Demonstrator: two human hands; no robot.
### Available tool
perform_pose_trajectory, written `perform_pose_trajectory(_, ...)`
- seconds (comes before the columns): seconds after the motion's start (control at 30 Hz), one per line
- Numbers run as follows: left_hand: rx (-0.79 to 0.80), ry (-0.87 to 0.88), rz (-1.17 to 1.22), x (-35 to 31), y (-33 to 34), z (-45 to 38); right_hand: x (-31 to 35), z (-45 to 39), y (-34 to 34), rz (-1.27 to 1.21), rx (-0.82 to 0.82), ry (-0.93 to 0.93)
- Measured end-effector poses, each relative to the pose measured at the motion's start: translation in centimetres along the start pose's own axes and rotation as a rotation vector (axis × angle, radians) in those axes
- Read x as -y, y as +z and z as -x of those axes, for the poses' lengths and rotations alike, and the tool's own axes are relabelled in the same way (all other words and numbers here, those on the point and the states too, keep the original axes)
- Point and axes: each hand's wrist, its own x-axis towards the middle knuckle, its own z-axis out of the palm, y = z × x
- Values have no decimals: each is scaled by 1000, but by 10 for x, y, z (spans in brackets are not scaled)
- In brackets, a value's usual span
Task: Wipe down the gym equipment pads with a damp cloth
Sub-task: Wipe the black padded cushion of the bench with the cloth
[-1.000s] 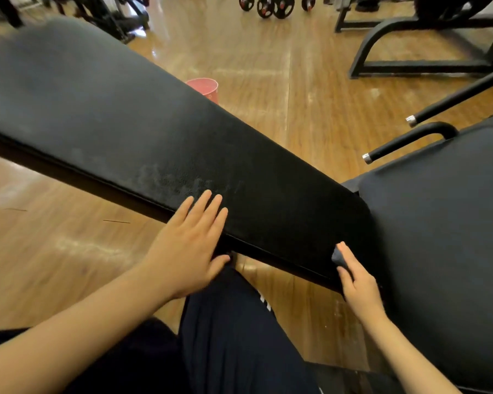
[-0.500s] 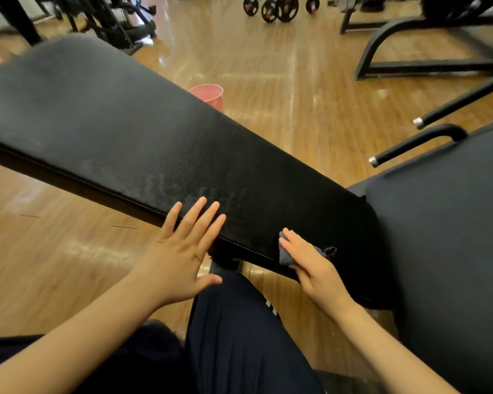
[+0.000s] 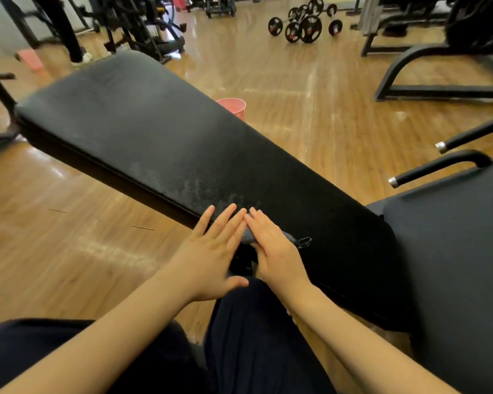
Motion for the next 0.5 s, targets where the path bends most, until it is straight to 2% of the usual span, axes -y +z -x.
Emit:
perform_pose_trajectory(0.03,-53,-2,-4,1,0,1,-4,4,-3,22,26,-12)
perform_pose_trajectory(0.1,-16,-108,9,9,-3,8,-19,19,-12,67,55,-25)
perform_pose_trajectory(0.13,-85,-160,-15,17,-4,10,-25,26,-17,89,55,-25)
perform_pose_trajectory(0.2,-250,-399,-8,39,-12,17,-33,35,-21,107,43,-4)
perform_pose_trajectory(0.27,-239,-674,72,70,-17,31,-33,38,-18,76,26,36)
perform_pose_trajectory(0.3,-229,-756,116,84,-16,35,-30,39,-15,63,9,54)
perform_pose_trajectory(0.37,-307,-809,165,100,-15,35,-20,35,-9,47,-35,64)
perform_pose_trajectory(0.5,-362,-774,161,103,0,30,15,-13,7,10,-20,-53)
